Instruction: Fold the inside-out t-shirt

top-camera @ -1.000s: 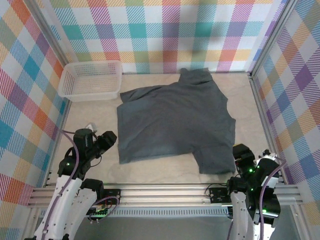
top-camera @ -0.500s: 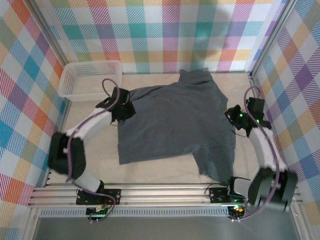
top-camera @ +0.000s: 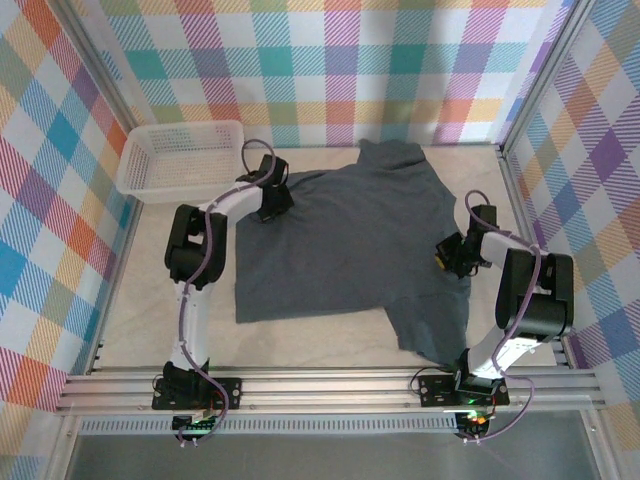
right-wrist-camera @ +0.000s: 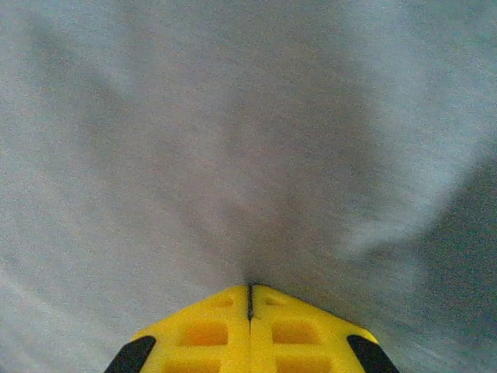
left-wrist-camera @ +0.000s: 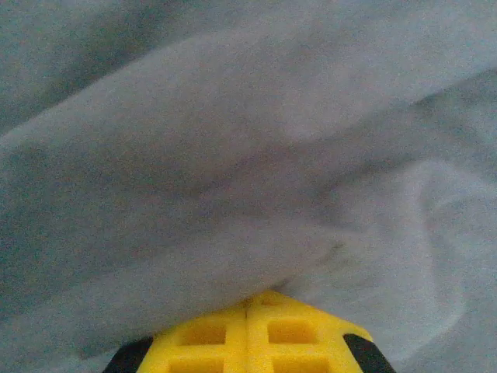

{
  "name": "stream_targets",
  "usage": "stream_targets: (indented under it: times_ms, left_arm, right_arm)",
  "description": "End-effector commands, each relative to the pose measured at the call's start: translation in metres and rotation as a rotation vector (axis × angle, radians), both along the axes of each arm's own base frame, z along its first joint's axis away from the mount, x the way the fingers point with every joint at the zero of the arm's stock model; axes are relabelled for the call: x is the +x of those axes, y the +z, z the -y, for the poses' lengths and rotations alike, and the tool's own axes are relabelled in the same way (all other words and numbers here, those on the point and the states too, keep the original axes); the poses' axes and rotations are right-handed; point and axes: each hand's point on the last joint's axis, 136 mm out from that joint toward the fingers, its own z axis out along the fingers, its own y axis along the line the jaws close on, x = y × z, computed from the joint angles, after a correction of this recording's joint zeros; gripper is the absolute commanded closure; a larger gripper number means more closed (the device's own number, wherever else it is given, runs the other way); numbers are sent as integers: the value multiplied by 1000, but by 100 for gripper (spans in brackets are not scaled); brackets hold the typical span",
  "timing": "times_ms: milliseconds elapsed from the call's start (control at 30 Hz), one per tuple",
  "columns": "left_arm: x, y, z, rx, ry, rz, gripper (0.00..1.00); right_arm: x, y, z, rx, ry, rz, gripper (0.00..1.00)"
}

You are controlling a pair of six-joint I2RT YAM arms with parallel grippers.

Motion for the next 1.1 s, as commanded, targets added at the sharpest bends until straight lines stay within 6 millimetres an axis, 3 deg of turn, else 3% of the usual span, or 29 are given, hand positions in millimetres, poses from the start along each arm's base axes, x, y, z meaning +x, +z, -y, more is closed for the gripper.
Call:
stream_targets:
  times_ms: [0,67,167,267,333,433,500,700,767,867,1067]
  left_arm:
    - [-2,-25,0,5,-48,-60,100]
    - [3,-20,6,-19,-86,-21,100]
    - [8,3,20,-76,-163,76,99]
    - [3,54,27,-143,-204,229,81]
    - [-13,95,26,-189,-212,319,70]
    - [-52,141,16,-234,-201,405,60]
    - [-80,157,5,-245,-174,423,56]
    - [-155,166,-20,-250,-140,413,47]
    - [-174,164,-29,-237,-121,408,38]
    - [-196,162,-40,-225,-98,414,26]
    - [-230,138,-56,-192,-61,340,6]
  right_arm:
    - [-35,-5,7,-47,-83,-65,100]
    - [-48,-3,8,-60,-95,-65,100]
    - [-44,19,4,-51,-62,26,97]
    - [-37,60,7,-104,9,110,84]
    - [-51,76,20,-193,-11,109,79]
    - [-86,71,48,-329,-94,73,70]
    - [-101,63,59,-358,-118,53,66]
    - [-98,42,60,-357,-15,-18,56]
    - [-94,32,53,-303,5,-49,55]
    - [-95,20,50,-272,-4,-88,55]
    - [-100,3,51,-274,-26,-111,56]
